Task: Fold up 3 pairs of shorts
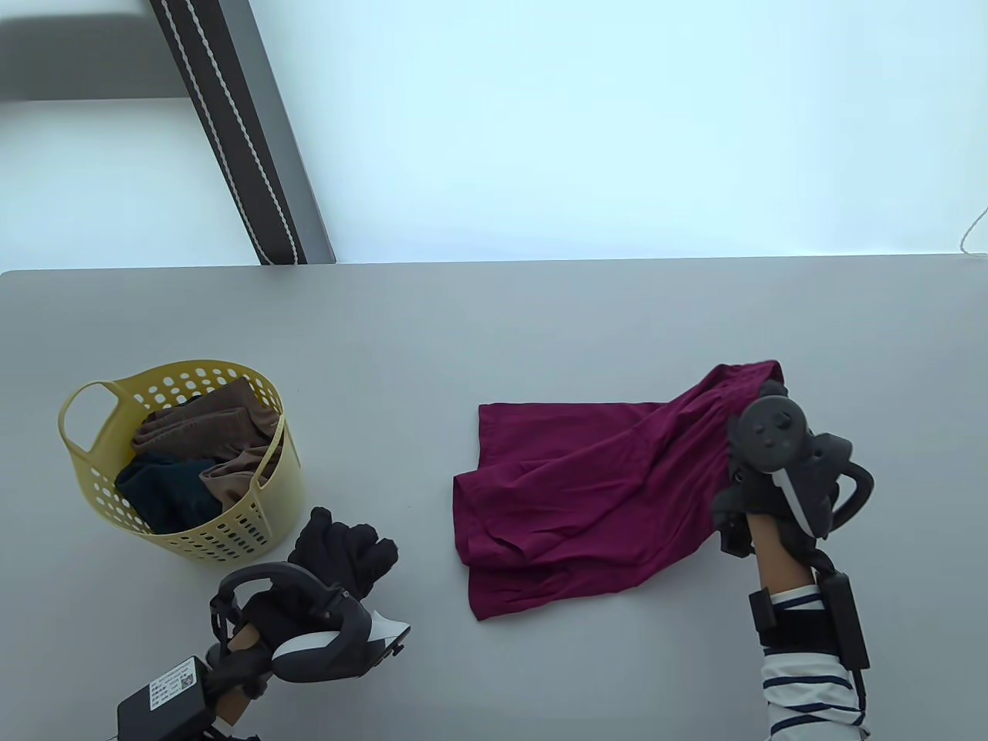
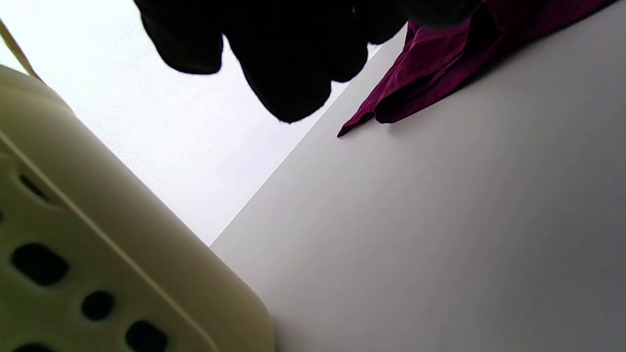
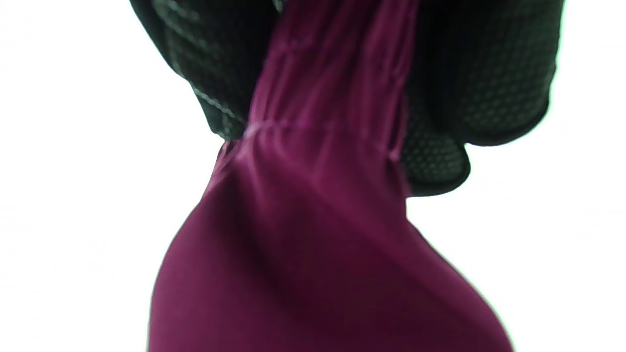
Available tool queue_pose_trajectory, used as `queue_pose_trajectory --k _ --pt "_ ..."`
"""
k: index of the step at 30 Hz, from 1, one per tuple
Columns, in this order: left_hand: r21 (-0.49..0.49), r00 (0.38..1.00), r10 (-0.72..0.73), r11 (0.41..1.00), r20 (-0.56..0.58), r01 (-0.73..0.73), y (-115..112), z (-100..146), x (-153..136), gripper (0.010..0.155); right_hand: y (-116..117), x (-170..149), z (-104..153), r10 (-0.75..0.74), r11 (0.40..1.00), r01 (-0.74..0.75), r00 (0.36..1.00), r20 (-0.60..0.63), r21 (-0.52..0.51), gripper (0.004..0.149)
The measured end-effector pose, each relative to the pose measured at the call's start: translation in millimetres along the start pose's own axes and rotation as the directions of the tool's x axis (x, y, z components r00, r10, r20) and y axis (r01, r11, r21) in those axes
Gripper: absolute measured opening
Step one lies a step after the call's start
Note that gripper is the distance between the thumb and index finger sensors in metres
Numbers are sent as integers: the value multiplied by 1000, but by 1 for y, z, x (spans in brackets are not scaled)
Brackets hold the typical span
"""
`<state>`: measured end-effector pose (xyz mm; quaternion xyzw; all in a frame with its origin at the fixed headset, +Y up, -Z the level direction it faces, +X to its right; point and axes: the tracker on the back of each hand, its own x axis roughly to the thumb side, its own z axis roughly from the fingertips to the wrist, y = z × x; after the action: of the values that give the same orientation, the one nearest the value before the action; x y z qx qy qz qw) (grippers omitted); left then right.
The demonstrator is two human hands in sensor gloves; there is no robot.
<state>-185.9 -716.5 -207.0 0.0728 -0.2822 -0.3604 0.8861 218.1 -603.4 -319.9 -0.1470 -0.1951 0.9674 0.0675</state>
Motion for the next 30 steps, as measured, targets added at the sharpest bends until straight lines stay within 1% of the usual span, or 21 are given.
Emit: queue_pose_trajectory --k 3,6,8,10,11,12,13,14,15,16,17,18,19,20,22,23,24,25,27,28,30 --pt "1 1000 5 1000 4 -5 -1 0 1 54 -8 63 15 82 996 -74 983 161 -55 61" --pt "-4 1000 5 1000 15 -5 -2 1 2 54 6 121 47 101 995 -91 938 330 -47 61" --pt "-6 1000 4 1000 20 -4 -3 2 2 54 24 149 72 80 995 -99 900 429 22 62" --pt "-10 1000 8 1000 24 -7 -2 3 2 54 55 174 101 3 972 -130 837 547 194 68" --pt "-11 1000 10 1000 28 -10 -2 3 2 54 68 181 113 -52 940 -161 804 593 300 74" --pt "-13 999 13 1000 33 -13 -2 3 2 54 99 192 136 -191 797 -265 741 643 542 84" --pt "-14 999 15 1000 36 -14 -2 3 3 54 116 196 150 -279 659 -334 723 632 674 90" --pt "-18 999 16 1000 42 -15 -2 3 3 54 138 196 168 -367 442 -407 731 575 799 94" --pt "-21 999 16 1000 45 -16 -2 3 4 54 148 195 178 -395 312 -434 750 530 845 97" --pt "-24 999 17 1000 50 -16 -2 3 5 55 152 194 185 -399 287 -448 748 531 847 98" --pt "-27 998 18 1000 56 -17 -2 3 5 54 149 195 183 -387 354 -456 724 571 817 99" --pt "-28 998 20 999 60 -18 -2 3 6 54 142 196 175 -374 469 -447 681 629 762 100" --pt "-30 998 22 999 64 -20 -2 4 6 54 133 196 166 -402 536 -386 666 629 751 99" --pt "-30 997 26 999 69 -24 -2 4 7 54 119 192 151 -418 638 -242 688 593 731 98" --pt "-29 997 31 999 71 -29 -2 4 7 54 104 182 125 -416 728 -90 730 542 680 98" --pt "-29 997 33 999 72 -31 -3 4 7 54 100 172 106 -400 754 -19 779 483 656 98" --pt "-28 997 33 999 72 -31 -3 4 7 54 99 166 95 -383 767 13 811 441 642 98" --pt "-26 997 33 999 72 -31 -3 4 7 54 101 147 72 -328 786 61 885 332 615 99" --pt "-21 997 31 999 73 -30 -4 4 8 54 115 117 42 -236 772 87 959 156 630 101" --pt "-19 997 32 999 74 -31 -4 4 8 54 129 95 27 -174 735 107 984 33 670 102" --pt "-19 996 35 999 77 -33 -4 4 9 54 150 65 13 -98 625 164 986 -132 763 106"
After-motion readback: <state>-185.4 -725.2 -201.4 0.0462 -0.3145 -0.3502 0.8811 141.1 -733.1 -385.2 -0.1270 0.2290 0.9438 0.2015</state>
